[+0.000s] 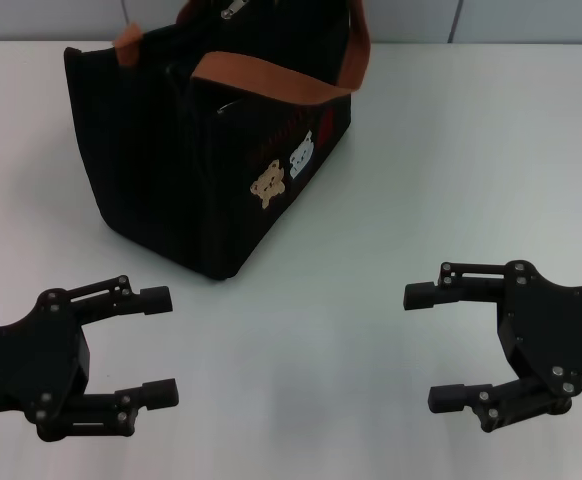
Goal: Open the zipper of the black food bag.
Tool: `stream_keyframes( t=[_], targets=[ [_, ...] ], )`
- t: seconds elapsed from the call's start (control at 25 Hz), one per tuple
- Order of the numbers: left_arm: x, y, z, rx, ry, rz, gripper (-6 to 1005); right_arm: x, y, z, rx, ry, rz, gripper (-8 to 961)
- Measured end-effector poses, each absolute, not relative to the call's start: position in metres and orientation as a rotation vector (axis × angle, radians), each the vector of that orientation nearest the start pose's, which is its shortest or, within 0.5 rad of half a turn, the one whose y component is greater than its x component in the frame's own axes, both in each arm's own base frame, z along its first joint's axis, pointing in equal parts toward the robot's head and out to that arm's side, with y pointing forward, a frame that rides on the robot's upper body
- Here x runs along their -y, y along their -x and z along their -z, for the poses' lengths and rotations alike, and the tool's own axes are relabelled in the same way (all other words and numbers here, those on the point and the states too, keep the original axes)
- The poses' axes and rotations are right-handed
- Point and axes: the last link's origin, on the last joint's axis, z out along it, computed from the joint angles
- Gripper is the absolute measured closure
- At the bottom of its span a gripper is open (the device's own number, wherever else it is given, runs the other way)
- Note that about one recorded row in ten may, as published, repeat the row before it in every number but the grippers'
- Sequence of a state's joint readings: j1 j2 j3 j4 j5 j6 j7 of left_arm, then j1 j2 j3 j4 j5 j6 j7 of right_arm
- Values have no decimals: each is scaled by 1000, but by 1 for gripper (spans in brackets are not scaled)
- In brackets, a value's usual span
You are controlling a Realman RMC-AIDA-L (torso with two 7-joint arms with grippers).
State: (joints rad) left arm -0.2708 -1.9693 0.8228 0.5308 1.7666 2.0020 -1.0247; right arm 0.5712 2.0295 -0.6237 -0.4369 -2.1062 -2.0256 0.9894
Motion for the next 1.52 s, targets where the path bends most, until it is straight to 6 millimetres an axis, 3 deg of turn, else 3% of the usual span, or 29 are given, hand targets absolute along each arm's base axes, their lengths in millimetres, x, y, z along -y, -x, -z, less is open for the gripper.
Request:
stream_keyframes(
  t=[1.52],
  targets=[
    [-216,295,-31,323,2812,1141,164,-262,-241,2,-143,3045,-1160,108]
  ],
)
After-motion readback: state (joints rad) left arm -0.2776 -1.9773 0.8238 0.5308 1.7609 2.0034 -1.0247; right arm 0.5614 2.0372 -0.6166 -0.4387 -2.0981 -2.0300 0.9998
